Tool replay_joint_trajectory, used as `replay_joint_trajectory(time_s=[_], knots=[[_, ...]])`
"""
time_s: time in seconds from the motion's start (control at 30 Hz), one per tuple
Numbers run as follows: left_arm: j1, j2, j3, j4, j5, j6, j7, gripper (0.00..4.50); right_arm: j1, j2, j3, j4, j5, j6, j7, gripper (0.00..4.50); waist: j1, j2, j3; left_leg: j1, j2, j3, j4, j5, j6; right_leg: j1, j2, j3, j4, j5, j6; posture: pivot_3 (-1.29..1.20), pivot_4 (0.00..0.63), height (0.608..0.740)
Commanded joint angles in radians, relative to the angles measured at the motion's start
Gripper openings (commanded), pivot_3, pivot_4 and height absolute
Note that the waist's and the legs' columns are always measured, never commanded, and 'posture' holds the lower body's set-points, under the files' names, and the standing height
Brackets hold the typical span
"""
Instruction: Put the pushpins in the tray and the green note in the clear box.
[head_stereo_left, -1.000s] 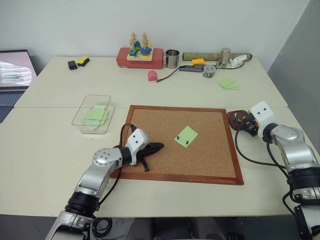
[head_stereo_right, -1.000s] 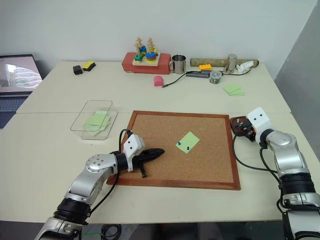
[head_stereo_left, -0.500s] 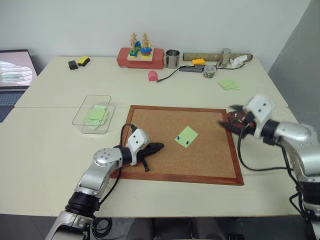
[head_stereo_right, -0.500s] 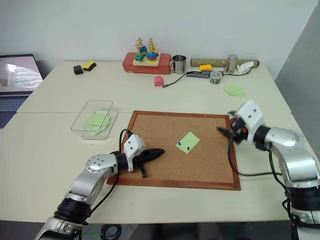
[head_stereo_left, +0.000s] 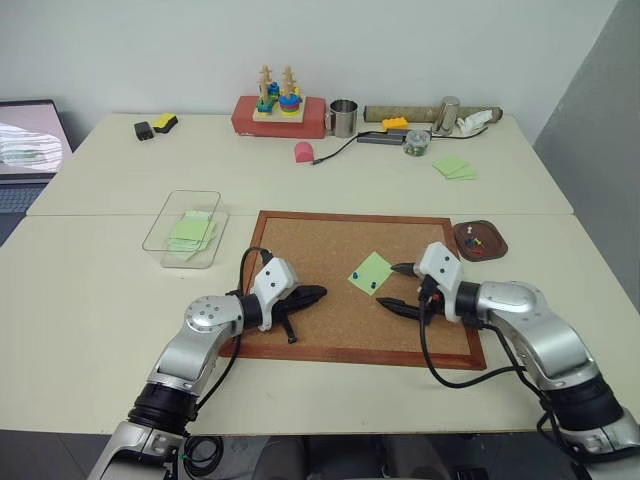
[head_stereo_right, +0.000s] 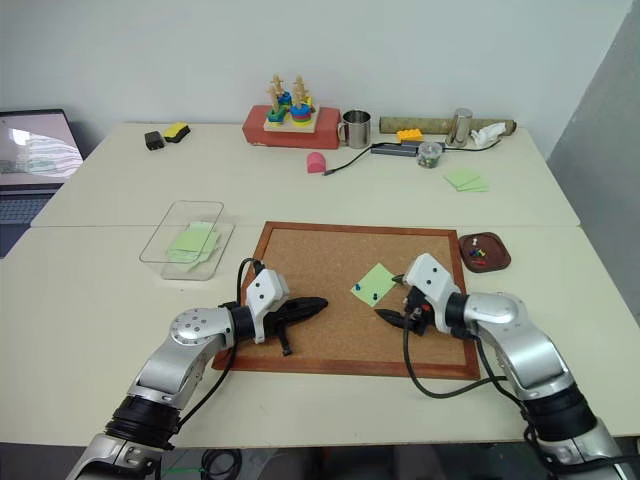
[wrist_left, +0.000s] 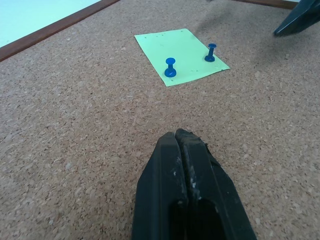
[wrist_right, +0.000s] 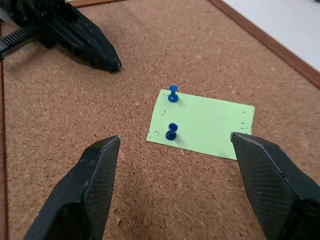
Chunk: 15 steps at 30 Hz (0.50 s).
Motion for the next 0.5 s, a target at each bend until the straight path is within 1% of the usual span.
replay_joint_trajectory(time_s=[0.03,0.1,0.17,0.2,0.23,0.27,0.33,0.5], knots=[[0.043,0.02,-0.032,0.042,0.05,0.028,-0.01,0.0,-0.038,0.031,0.006,0.061,-0.017,-0.062,0.004,3.7,0.0,0.0,0.0,0.0,0.0,0.0,0.0,0.0,0.0,0.0,0.0,0.0,0.0,0.0,0.0,0.0,0.15,0.74],[0.047,0.021,-0.031,0.04,0.05,0.029,-0.008,0.0,-0.057,0.054,0.012,0.11,-0.024,-0.082,0.004,3.7,0.0,0.0,0.0,0.0,0.0,0.0,0.0,0.0,0.0,0.0,0.0,0.0,0.0,0.0,-0.001,0.0,0.15,0.74],[0.051,0.022,-0.031,0.036,0.049,0.03,-0.006,0.0,-0.067,0.067,0.023,0.153,-0.041,-0.109,0.009,3.34,0.0,0.0,0.0,0.0,0.0,0.0,0.0,0.0,0.0,0.0,0.0,0.0,0.0,0.0,-0.001,0.0,0.15,0.74],[0.053,0.022,-0.031,0.034,0.049,0.03,-0.006,0.0,-0.068,0.07,0.027,0.165,-0.047,-0.119,0.013,3.33,-0.001,0.0,0.0,0.0,0.0,0.0,0.0,0.0,0.0,0.0,0.0,0.0,0.0,0.0,-0.001,0.0,0.15,0.74],[0.053,0.023,-0.032,0.033,0.05,0.03,-0.005,0.0,-0.066,0.071,0.03,0.174,-0.053,-0.13,0.017,2.99,-0.001,0.0,0.0,0.0,0.0,0.0,0.0,0.0,0.0,0.0,0.0,0.0,0.0,0.0,-0.001,0.0,0.15,0.74],[0.055,0.023,-0.032,0.032,0.049,0.03,-0.005,0.0,-0.064,0.073,0.031,0.177,-0.056,-0.136,0.019,2.77,-0.001,0.0,0.0,0.0,0.0,0.0,0.0,0.0,0.0,0.0,0.0,0.0,0.0,0.0,-0.001,0.0,0.15,0.74],[0.056,0.024,-0.032,0.03,0.05,0.031,-0.005,0.0,-0.06,0.079,0.029,0.181,-0.054,-0.142,0.02,2.42,-0.002,0.0,0.0,0.0,0.0,0.0,0.0,0.0,0.0,0.0,0.0,0.0,0.0,0.001,-0.001,0.0,0.15,0.74],[0.059,0.024,-0.034,0.025,0.05,0.032,-0.005,0.0,-0.054,0.087,0.03,0.186,-0.058,-0.152,0.019,1.38,-0.003,0.0,0.0,0.0,0.0,0.0,0.0,0.0,0.0,0.0,0.0,0.0,0.0,0.001,-0.001,0.0,0.15,0.74]])
